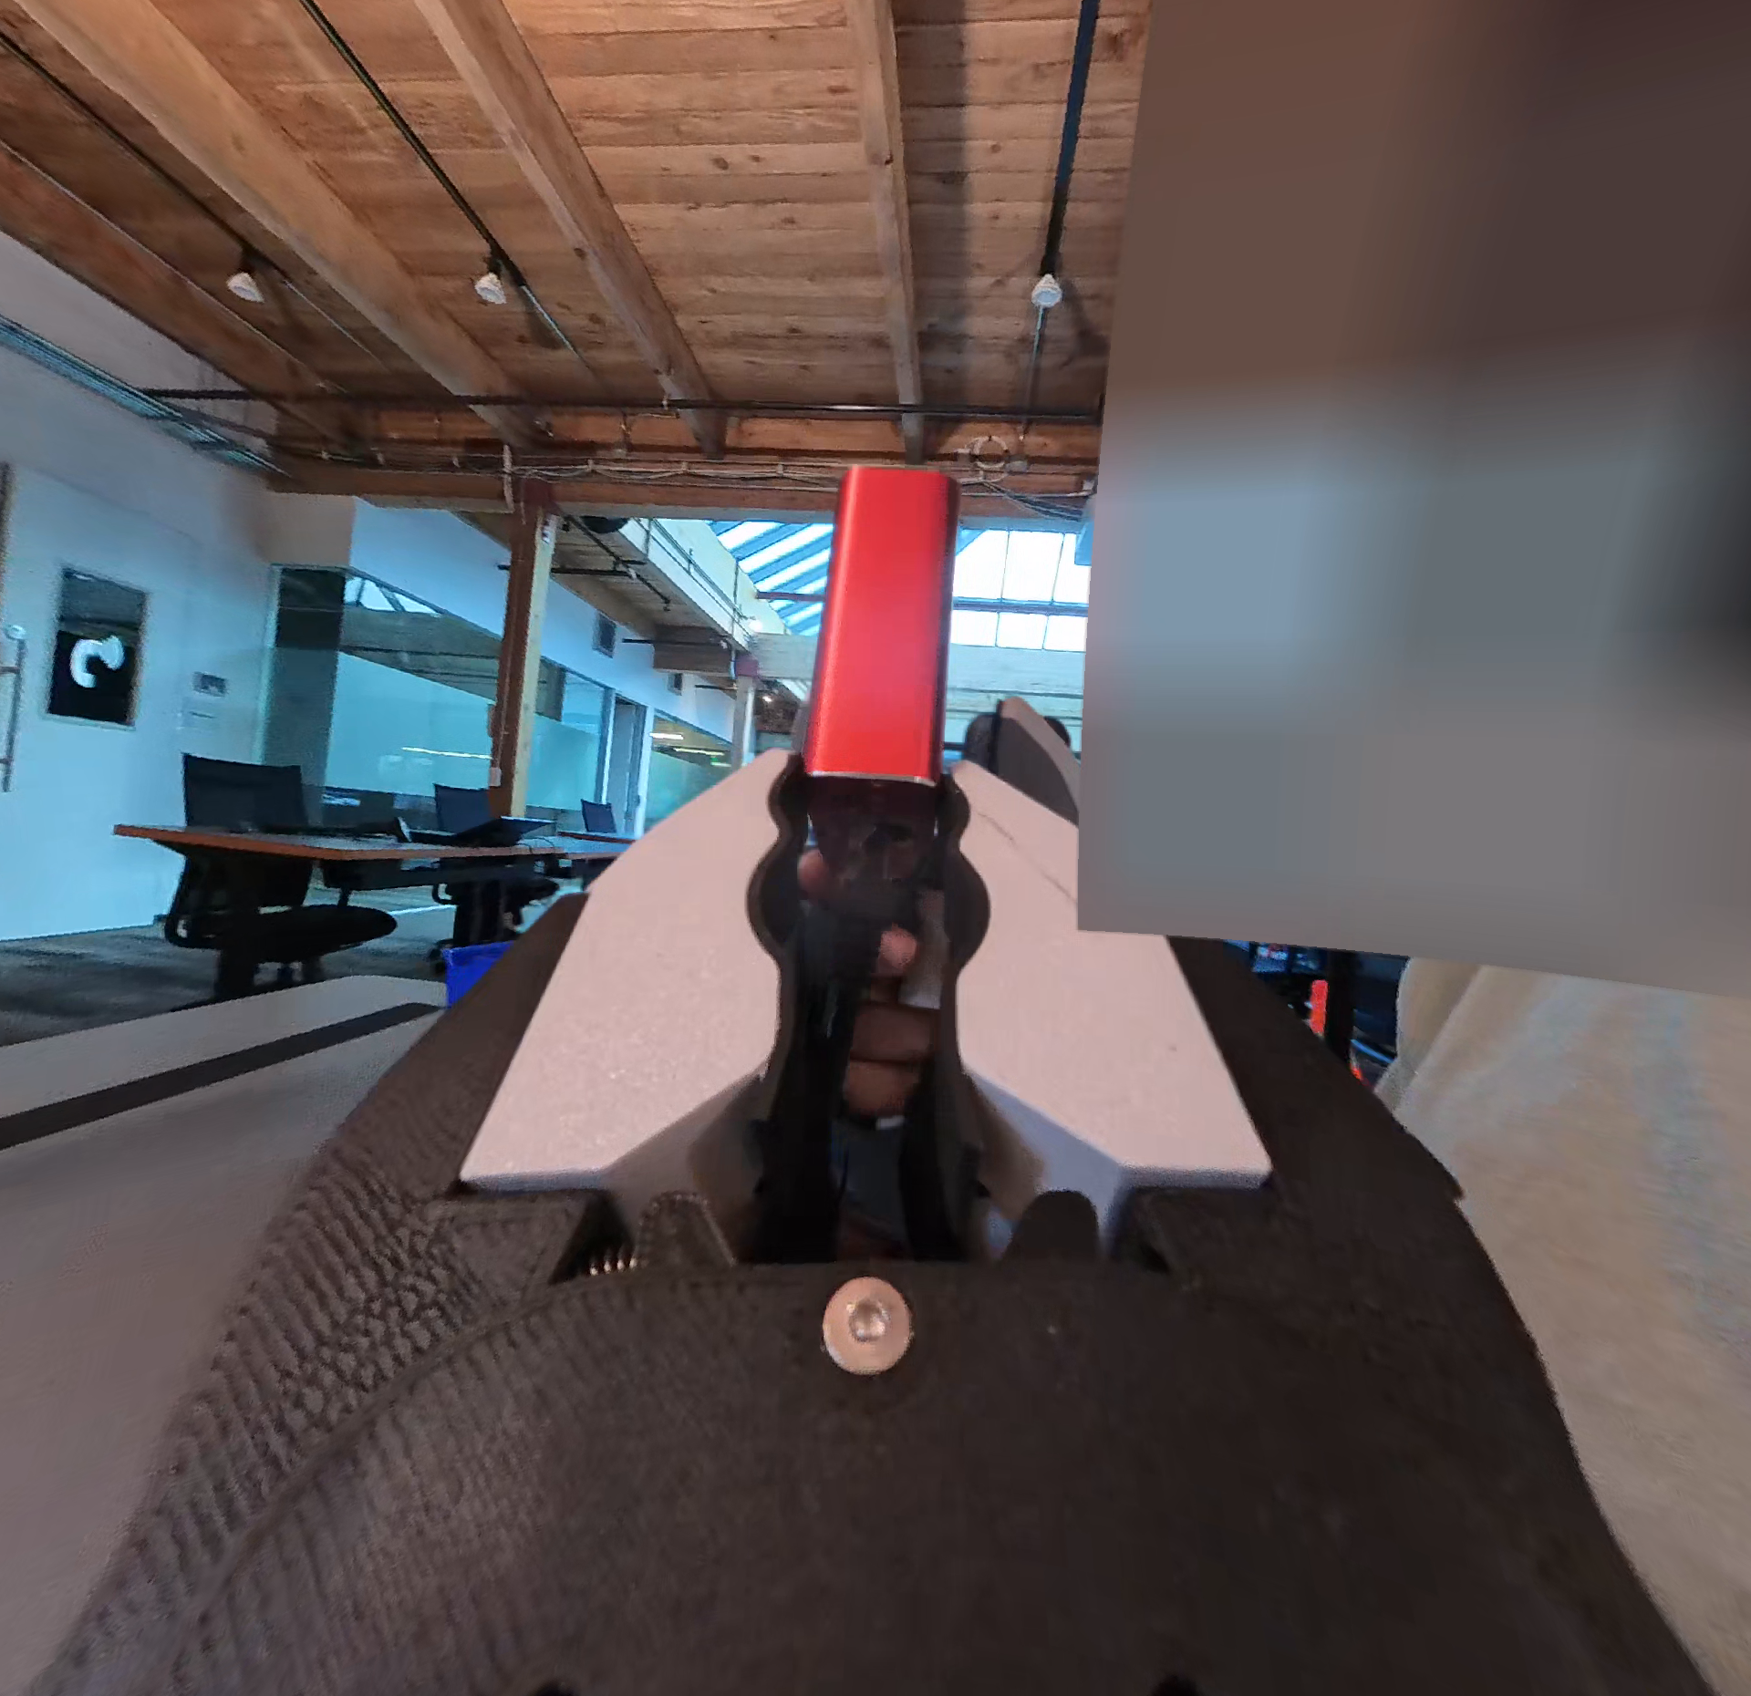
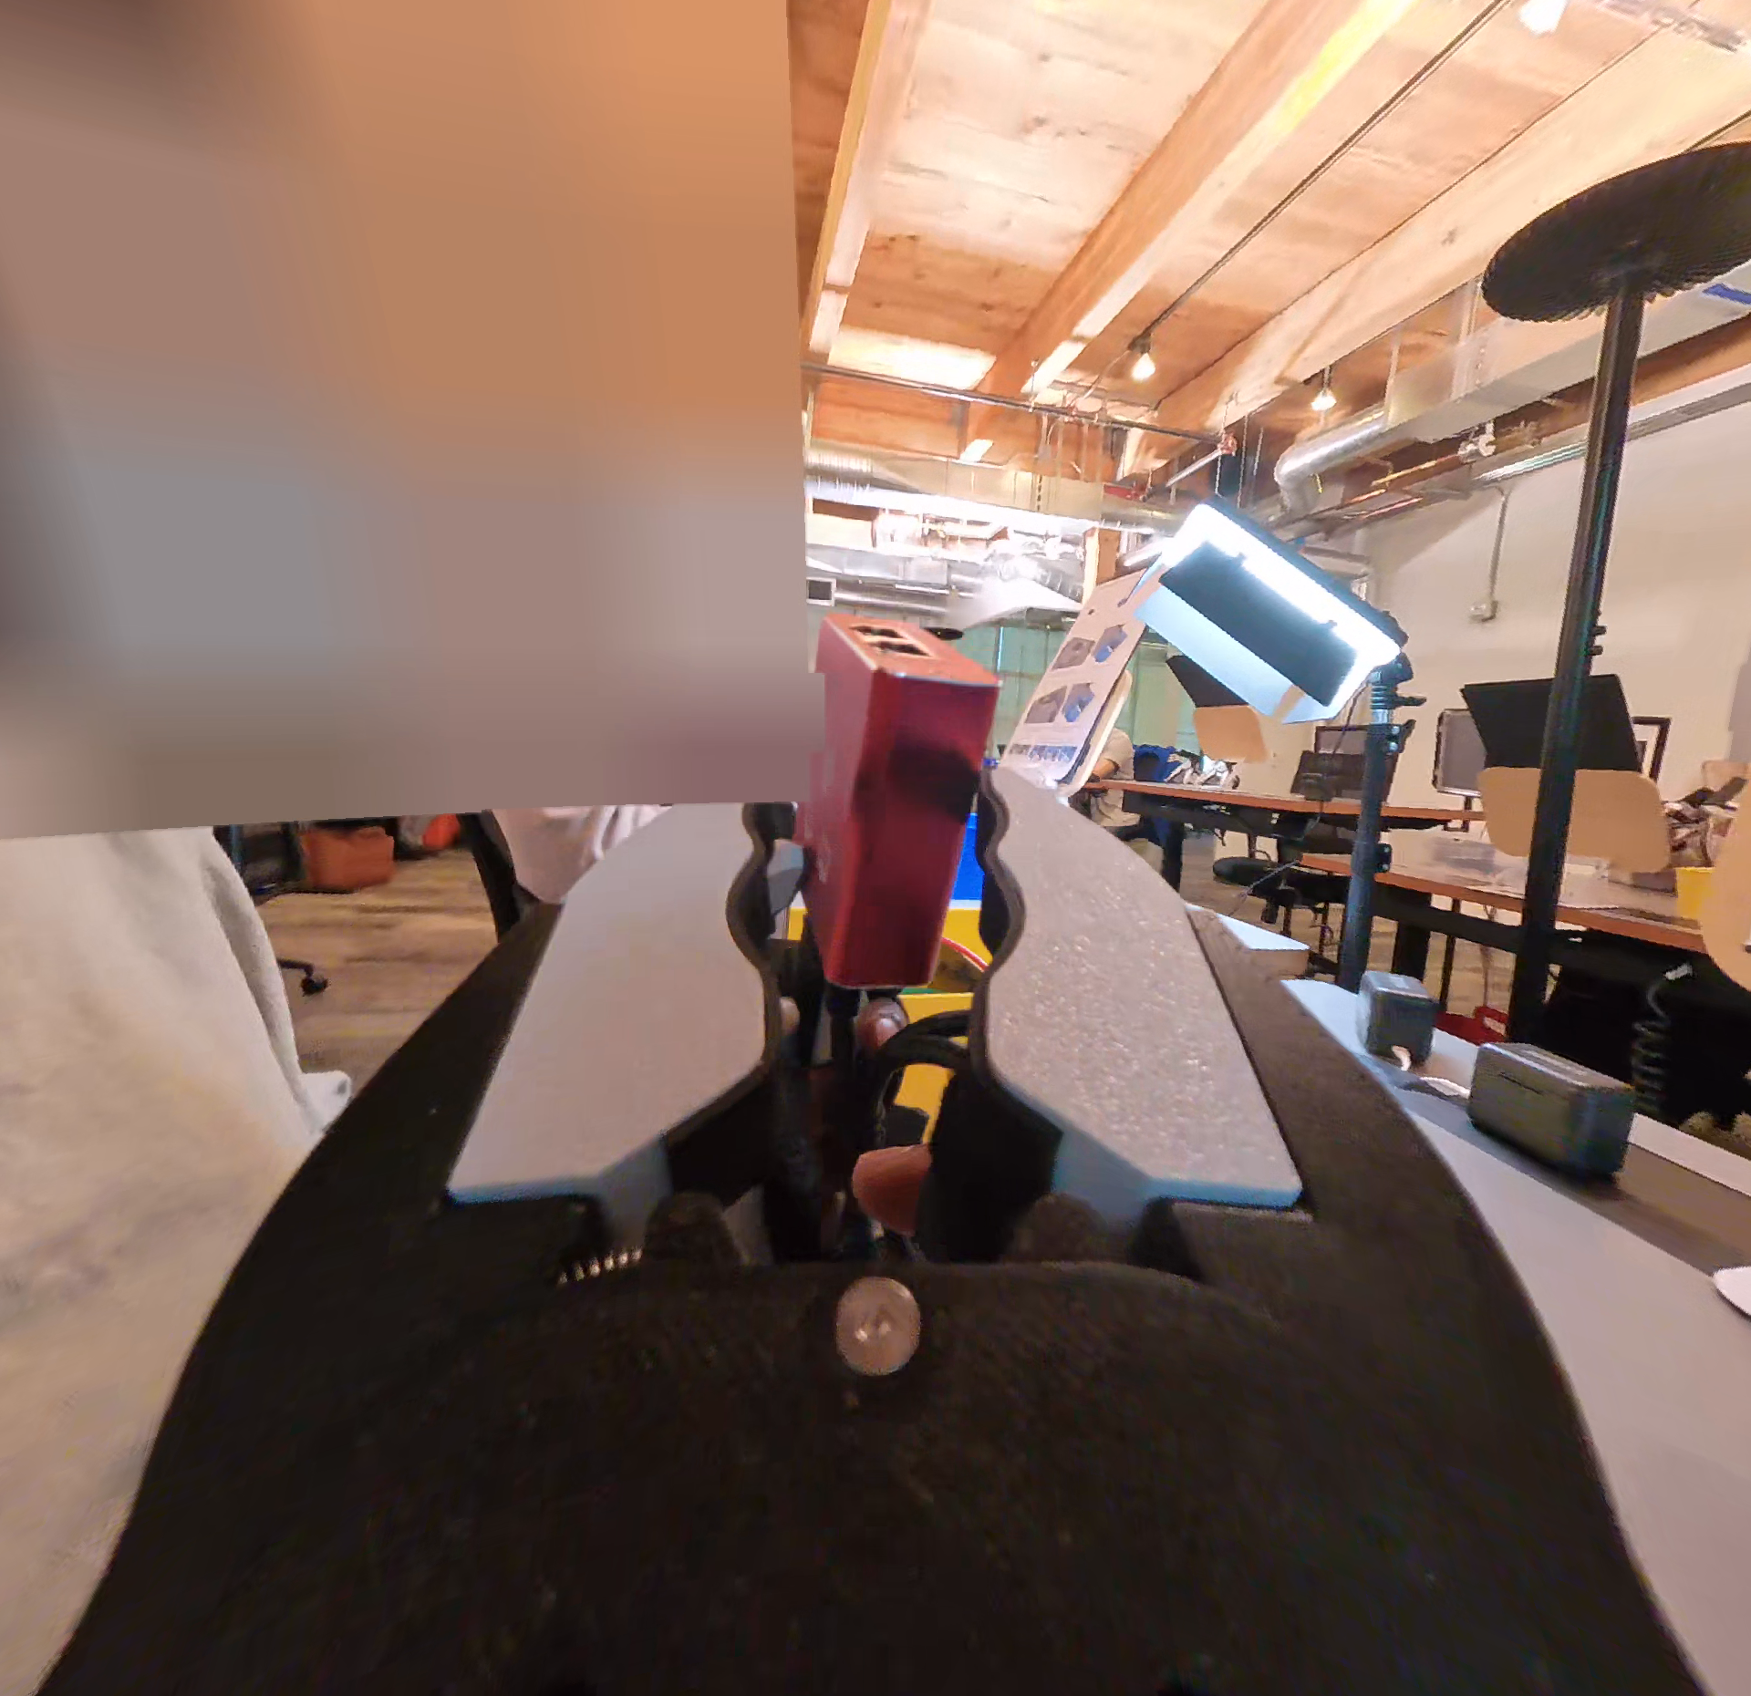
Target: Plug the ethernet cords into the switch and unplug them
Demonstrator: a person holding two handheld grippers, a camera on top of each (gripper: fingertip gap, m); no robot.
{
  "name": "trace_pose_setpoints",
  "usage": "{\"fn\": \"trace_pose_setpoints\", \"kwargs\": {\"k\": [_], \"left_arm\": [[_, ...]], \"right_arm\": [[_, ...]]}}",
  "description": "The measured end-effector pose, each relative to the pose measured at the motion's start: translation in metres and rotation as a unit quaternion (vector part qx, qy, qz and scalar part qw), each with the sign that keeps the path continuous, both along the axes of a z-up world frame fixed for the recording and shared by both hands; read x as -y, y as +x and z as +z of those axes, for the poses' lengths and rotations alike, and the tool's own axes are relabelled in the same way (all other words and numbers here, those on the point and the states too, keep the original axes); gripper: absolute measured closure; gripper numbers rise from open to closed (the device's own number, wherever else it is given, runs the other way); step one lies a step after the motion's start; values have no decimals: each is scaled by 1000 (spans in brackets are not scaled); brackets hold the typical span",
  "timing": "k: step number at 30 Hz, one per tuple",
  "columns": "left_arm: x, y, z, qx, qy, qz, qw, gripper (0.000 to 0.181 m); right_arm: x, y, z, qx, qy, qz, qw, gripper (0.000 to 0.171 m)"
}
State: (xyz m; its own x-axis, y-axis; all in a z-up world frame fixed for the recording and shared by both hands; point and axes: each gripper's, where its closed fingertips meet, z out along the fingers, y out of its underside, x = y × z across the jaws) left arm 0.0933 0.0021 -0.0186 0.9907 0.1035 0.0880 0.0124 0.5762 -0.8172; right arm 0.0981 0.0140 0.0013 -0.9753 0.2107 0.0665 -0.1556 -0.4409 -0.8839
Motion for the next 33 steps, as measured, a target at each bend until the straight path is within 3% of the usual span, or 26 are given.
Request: {"fn": "trace_pose_setpoints", "kwargs": {"k": [5, 9, 12, 14, 17, 20, 21, 24, 28, 33], "left_arm": [[-17, 11, -11, -1, -28, -45, 999, 154], [-26, 16, -21, -4, -111, -60, 992, 143], [-38, 21, -42, -59, -232, -22, 971, 139], [-46, 24, -53, -107, -289, 20, 951, 153], [-47, 20, -43, -121, -253, 64, 958, 154], [-30, -11, -22, -73, -160, 186, 967, 154], [-22, -23, -18, -52, -133, 237, 961, 155], [-3, -41, -16, -31, -93, 370, 924, 154], [-3, -38, -17, -76, -103, 445, 887, 155], [-7, -33, -18, -94, -103, 430, 892, 154]], "right_arm": [[-8, 8, -6, -7, 39, 55, 998, 144], [-14, 12, -22, -45, 162, 56, 984, 144], [-13, 19, -39, -72, 261, 70, 960, 144], [-12, 26, -45, -74, 302, 97, 945, 144], [-12, 21, -35, -73, 293, 76, 950, 142], [-13, -13, -8, -56, 197, -76, 976, 128], [-16, -20, 2, -60, 148, -132, 978, 115], [-9, -18, 8, -73, 73, -222, 970, 107], [25, -21, -18, -80, 154, -265, 949, 93], [22, -27, -19, -38, 135, -217, 966, 102]]}}
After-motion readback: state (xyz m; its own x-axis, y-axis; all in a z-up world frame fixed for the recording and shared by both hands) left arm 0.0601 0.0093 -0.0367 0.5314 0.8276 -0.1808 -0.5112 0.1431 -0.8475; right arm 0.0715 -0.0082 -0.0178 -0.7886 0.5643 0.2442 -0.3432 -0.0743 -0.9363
